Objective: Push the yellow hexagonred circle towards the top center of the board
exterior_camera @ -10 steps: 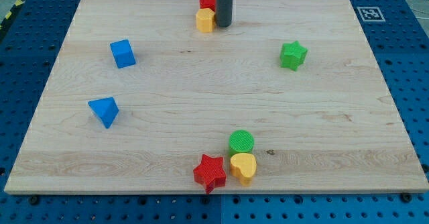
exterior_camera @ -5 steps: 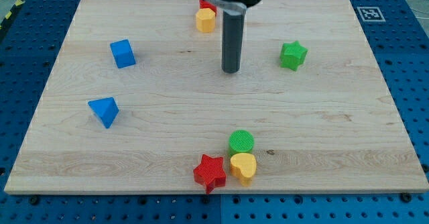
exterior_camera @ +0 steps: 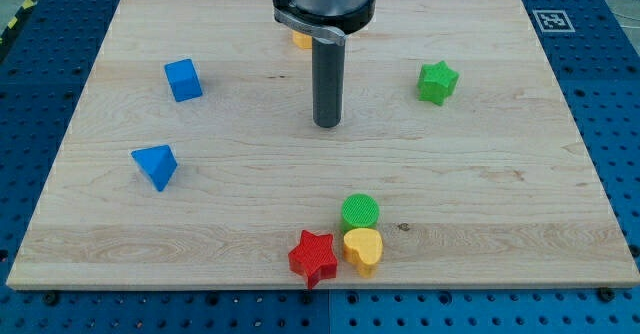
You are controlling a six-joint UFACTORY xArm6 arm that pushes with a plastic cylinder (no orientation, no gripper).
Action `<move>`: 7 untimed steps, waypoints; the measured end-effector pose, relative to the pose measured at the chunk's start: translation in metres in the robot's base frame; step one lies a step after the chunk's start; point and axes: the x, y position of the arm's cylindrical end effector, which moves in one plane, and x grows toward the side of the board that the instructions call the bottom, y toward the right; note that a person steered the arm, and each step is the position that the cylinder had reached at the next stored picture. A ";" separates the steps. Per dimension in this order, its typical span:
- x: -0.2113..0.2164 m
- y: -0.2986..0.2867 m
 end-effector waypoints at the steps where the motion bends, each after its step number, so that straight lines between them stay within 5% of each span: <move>1: 0.000 -0.005; 7: 0.000 -0.018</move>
